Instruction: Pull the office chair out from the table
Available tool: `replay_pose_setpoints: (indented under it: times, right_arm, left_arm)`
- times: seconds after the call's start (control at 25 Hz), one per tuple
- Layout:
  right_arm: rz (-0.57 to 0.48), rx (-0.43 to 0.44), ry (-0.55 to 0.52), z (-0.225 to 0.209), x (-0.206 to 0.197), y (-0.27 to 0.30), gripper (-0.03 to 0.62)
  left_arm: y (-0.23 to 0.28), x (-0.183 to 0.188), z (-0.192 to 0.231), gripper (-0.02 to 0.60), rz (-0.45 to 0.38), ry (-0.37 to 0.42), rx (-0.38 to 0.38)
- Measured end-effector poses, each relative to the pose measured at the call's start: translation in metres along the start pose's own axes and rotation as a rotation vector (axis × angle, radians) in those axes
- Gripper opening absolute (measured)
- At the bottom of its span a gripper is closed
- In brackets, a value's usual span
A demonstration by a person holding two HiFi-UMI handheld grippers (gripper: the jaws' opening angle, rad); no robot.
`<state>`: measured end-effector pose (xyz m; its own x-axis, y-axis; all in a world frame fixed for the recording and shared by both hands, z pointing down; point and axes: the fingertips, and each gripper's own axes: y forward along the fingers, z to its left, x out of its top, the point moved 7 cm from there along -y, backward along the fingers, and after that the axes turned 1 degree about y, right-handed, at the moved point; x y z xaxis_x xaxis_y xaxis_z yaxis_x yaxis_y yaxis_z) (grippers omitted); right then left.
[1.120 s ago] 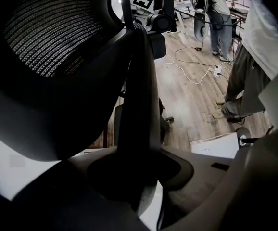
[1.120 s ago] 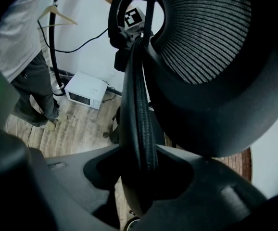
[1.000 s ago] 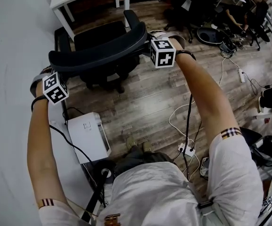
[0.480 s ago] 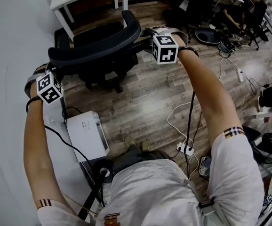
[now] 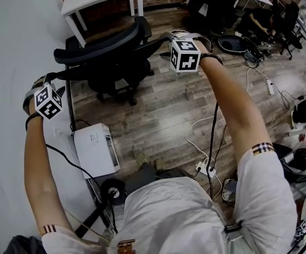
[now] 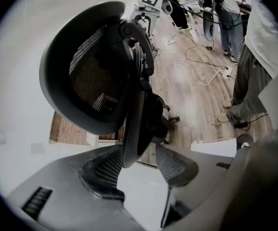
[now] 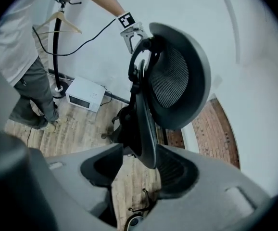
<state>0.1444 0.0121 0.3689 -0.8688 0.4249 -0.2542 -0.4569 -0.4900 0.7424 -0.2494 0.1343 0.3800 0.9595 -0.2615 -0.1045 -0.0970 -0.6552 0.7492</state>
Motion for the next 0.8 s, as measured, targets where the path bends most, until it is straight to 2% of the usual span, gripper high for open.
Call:
replay_pose_setpoints:
  times: [0.12, 0.28, 0.52, 0.68, 0.8]
  right_arm:
    - [-0.040, -0.021, 0.031, 0.013, 0.001, -0.020, 0.212]
    - [-0.109, -0.065, 0.138, 0.030, 0.004, -0.041, 0.207]
    - [-0.277, -0.141, 0.372, 0.066, 0.024, -0.076, 0.198]
    - [-0.380, -0.180, 0.558, 0.094, 0.038, -0.089, 0.192]
    - [-0.445, -0.198, 0.653, 0.118, 0.053, -0.095, 0.179]
  left_arm:
    - [-0.021, 0.016, -0.016, 0.207, -0.034, -0.066, 0.020]
    - [-0.041, 0.042, -0.041, 0.207, -0.149, -0.184, 0.051]
    - [-0.076, 0.078, -0.080, 0.207, -0.433, -0.452, 0.104]
    - [-0.094, 0.100, -0.105, 0.206, -0.616, -0.628, 0.073]
    - [-0.106, 0.112, -0.121, 0.200, -0.750, -0.742, 0.047]
